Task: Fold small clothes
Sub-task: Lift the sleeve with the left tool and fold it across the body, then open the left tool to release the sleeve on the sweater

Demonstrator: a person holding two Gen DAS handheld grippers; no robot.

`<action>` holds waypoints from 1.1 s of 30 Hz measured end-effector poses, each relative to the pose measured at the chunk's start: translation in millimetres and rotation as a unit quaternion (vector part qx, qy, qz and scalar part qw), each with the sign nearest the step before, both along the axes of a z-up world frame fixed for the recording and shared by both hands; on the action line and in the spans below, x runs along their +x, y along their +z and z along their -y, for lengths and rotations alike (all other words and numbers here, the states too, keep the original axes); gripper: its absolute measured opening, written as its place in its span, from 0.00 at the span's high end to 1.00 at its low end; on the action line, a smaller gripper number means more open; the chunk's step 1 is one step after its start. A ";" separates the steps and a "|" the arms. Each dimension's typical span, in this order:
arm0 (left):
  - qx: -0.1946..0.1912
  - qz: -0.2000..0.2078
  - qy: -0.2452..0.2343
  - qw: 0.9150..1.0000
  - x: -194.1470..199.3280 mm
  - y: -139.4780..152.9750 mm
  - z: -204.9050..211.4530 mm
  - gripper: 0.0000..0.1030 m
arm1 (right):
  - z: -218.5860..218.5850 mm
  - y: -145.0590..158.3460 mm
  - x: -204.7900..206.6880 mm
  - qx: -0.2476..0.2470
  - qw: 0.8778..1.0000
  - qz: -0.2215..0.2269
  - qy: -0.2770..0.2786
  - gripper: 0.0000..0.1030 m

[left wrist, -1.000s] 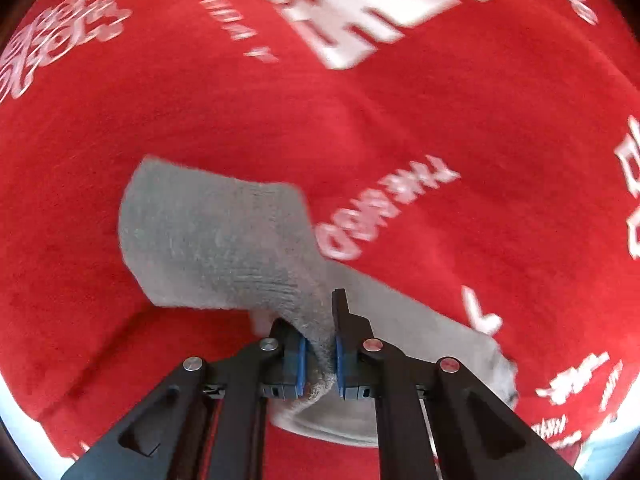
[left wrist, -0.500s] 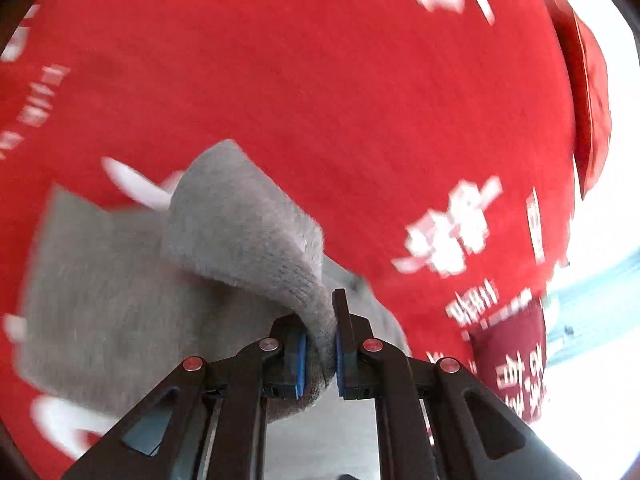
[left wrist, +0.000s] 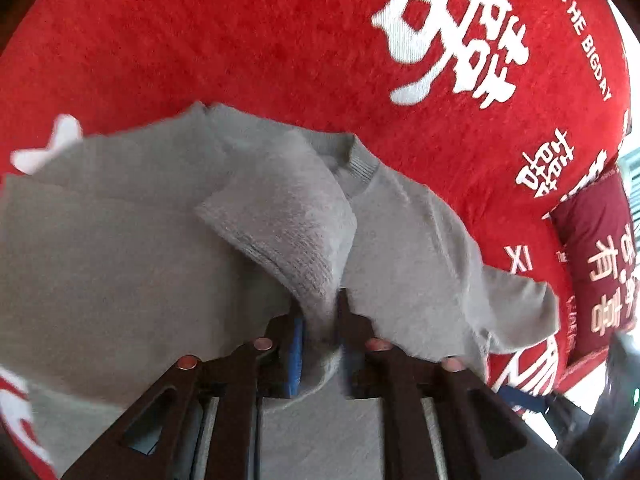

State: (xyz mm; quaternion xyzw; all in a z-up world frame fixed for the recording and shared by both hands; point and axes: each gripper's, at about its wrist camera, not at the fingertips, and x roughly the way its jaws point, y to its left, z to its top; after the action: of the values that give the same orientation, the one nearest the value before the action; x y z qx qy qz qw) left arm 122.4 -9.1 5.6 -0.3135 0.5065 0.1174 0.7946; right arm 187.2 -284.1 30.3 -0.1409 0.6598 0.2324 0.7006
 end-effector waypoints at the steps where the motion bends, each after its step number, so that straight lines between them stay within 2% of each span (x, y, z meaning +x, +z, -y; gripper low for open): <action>1: 0.022 0.000 0.008 1.000 -10.4 11.5 -4.3 0.42 | -4.3 1.6 2.3 0.001 1.000 0.003 0.002 0.03; 2: 0.039 0.001 0.018 0.999 -17.7 19.5 -9.0 0.32 | -8.9 2.8 2.7 0.004 1.000 0.006 0.004 0.03; 4: 0.073 0.000 0.034 0.997 -40.3 35.0 -26.3 0.32 | -20.7 7.9 7.1 0.019 1.000 0.013 0.010 0.03; 7: 0.113 -0.024 0.065 0.991 -80.5 45.1 -55.5 0.31 | -56.9 17.1 6.7 0.046 0.998 0.025 0.033 0.03; 10: 0.160 -0.073 0.103 0.979 -123.0 44.9 -84.7 0.31 | -103.9 17.4 0.6 0.048 0.995 0.046 0.073 0.03; 14: 0.168 -0.135 0.130 0.968 -162.3 16.9 -105.2 0.31 | -161.1 8.2 -16.3 0.005 0.984 0.104 0.143 0.03; 16: 0.168 -0.167 0.123 0.964 -171.7 -5.7 -105.8 0.31 | -182.0 -2.7 -21.7 -0.034 0.974 0.136 0.180 0.03; 18: 0.163 -0.176 0.118 0.964 -169.6 -20.4 -105.5 0.31 | -196.9 -24.8 -20.7 -0.095 0.961 0.154 0.209 0.04; 19: 0.165 -0.171 0.120 0.964 -165.9 -22.5 -106.2 0.31 | -198.4 -31.6 -17.1 -0.106 0.960 0.152 0.210 0.15; 20: 0.171 -0.166 0.128 0.963 -160.7 -21.9 -108.0 0.31 | -194.5 -33.3 -6.6 -0.083 0.969 0.132 0.194 0.40; 22: 0.178 -0.158 0.149 0.960 -153.5 -20.5 -114.1 0.31 | -177.2 -22.2 12.2 -0.020 0.984 0.104 0.141 0.72; 25: 0.185 -0.157 0.179 0.953 -149.9 -24.5 -123.3 0.31 | -126.0 -6.7 45.7 0.060 0.995 0.082 0.014 0.72; 27: 0.180 -0.161 0.189 0.952 -147.2 -29.4 -128.2 0.31 | -97.7 -14.2 59.8 0.073 0.995 0.049 -0.041 0.71; 29: 0.180 -0.163 0.193 0.951 -145.0 -31.8 -128.2 0.31 | -74.4 -32.4 69.9 0.085 0.993 -0.009 -0.080 0.68; 33: 0.195 -0.168 0.196 0.946 -141.9 -32.7 -126.7 0.31 | -49.6 -40.9 79.0 0.133 0.981 -0.048 -0.135 0.67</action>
State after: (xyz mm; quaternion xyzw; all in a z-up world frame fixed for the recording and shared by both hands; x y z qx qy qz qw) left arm -19.5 117.6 -27.1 -0.2215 0.5282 0.4179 0.7052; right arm 266.2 -234.5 -10.7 0.0547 0.6691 0.2280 0.7052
